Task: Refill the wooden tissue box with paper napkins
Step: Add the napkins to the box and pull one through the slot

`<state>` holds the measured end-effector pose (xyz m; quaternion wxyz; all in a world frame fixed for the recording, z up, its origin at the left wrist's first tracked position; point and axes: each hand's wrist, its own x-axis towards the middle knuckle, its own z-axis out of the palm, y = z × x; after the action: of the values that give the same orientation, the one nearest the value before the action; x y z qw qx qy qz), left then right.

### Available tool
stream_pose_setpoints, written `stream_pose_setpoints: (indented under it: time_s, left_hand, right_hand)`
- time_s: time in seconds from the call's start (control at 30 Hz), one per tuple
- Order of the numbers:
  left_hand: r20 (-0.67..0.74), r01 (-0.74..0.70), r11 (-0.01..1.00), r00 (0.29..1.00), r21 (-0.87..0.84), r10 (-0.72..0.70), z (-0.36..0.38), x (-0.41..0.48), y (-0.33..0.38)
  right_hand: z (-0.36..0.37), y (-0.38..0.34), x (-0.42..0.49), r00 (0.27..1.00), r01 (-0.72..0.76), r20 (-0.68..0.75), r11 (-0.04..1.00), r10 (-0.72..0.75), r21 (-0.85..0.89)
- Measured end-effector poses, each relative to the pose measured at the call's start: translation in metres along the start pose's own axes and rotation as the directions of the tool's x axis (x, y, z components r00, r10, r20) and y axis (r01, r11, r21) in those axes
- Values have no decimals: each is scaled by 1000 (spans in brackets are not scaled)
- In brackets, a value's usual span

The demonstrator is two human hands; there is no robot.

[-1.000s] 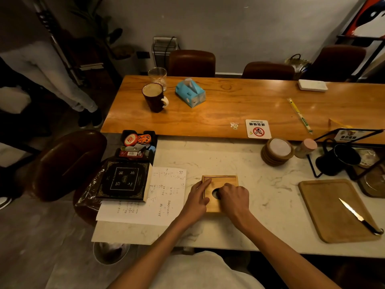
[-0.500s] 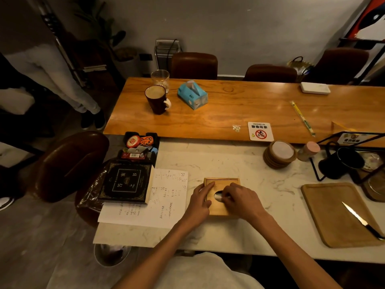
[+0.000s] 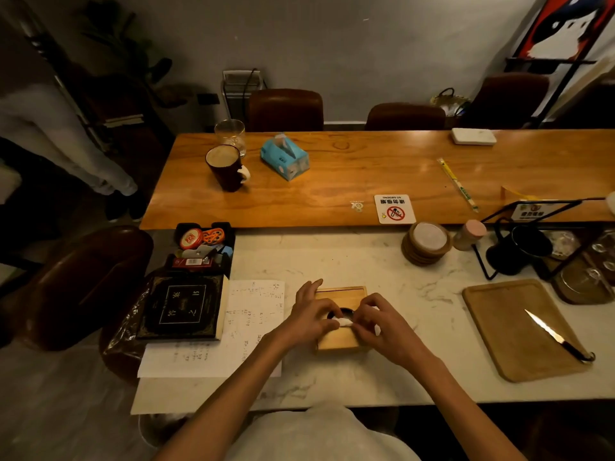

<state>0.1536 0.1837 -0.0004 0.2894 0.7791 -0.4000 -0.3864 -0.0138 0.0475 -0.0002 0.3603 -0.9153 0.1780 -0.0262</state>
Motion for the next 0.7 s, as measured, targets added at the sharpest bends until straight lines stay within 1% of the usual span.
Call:
stream_pose_setpoints:
  time_s: [0.17, 0.37, 0.47, 0.53, 0.6, 0.63, 0.7]
  left_hand:
    - [111, -38, 992, 994, 117, 25, -3, 3, 7]
    - [149, -118, 979, 984, 166, 93, -16, 7, 14]
    - [121, -138, 979, 985, 148, 120, -19, 7, 16]
    - [93, -168, 967, 984, 189, 153, -17, 7, 15]
    - [37, -187, 959, 982, 211, 184, -12, 4, 11]
    - [4, -186, 964, 982, 187, 189, -10, 2, 9]
    - [-34, -165, 983, 985, 85, 168, -8, -3, 3]
  right_hand:
    - [1, 3, -1, 1000, 20, -22, 999, -19, 33]
    - [1, 3, 2, 1000, -13, -1, 998, 13, 63]
    - [3, -4, 11, 998, -51, 36, 998, 50, 38]
    - [5, -11, 18, 998, -65, 20, 998, 65, -26]
    - [7, -15, 22, 997, -80, 5, 996, 81, -42]
    - [8, -15, 23, 996, -83, 8, 996, 84, -36]
    - [9, -11, 20, 997, -78, 4, 996, 78, -36]
